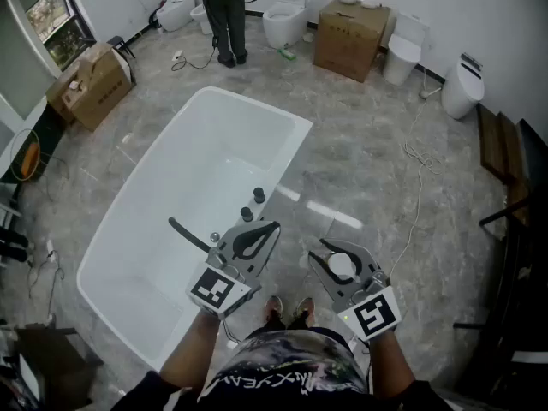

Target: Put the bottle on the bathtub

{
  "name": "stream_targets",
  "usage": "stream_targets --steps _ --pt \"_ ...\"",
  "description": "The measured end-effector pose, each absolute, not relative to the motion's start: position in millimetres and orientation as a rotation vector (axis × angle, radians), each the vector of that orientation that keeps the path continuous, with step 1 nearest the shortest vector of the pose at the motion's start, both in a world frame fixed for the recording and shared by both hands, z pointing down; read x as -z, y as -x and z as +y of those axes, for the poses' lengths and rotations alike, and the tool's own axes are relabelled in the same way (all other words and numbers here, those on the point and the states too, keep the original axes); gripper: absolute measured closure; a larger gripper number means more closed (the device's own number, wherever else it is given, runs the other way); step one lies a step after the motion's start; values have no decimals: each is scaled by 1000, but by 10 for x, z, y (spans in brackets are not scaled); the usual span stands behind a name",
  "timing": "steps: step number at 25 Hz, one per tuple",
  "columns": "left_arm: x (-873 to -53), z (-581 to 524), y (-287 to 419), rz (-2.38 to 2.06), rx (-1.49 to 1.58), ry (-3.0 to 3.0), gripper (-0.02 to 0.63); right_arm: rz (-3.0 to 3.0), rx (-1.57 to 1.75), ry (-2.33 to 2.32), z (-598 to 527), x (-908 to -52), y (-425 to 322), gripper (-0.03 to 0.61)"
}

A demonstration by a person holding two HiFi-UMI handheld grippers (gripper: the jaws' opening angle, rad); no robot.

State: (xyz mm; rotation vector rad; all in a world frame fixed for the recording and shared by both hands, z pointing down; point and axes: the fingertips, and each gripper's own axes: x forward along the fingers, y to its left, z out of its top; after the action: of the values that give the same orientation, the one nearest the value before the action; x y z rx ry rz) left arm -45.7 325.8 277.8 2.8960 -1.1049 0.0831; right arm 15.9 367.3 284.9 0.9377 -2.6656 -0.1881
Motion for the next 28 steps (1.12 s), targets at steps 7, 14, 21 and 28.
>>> stream_targets --steps 7,14,21,28 --pt "-2752 3285 432 -1106 -81 -2891 600 -2667 185 -941 3706 -2830 -182 468" --pt "-2748 3300 392 -1104 -94 -2892 600 -2664 187 -944 3716 -2825 -233 468" --pt "-2767 3304 335 -1107 -93 -2894 600 -2710 138 -988 3684 -2803 -310 468" --pt "-2675 3331 246 -1113 -92 -2904 600 -2711 162 -974 3697 -2725 -369 466"
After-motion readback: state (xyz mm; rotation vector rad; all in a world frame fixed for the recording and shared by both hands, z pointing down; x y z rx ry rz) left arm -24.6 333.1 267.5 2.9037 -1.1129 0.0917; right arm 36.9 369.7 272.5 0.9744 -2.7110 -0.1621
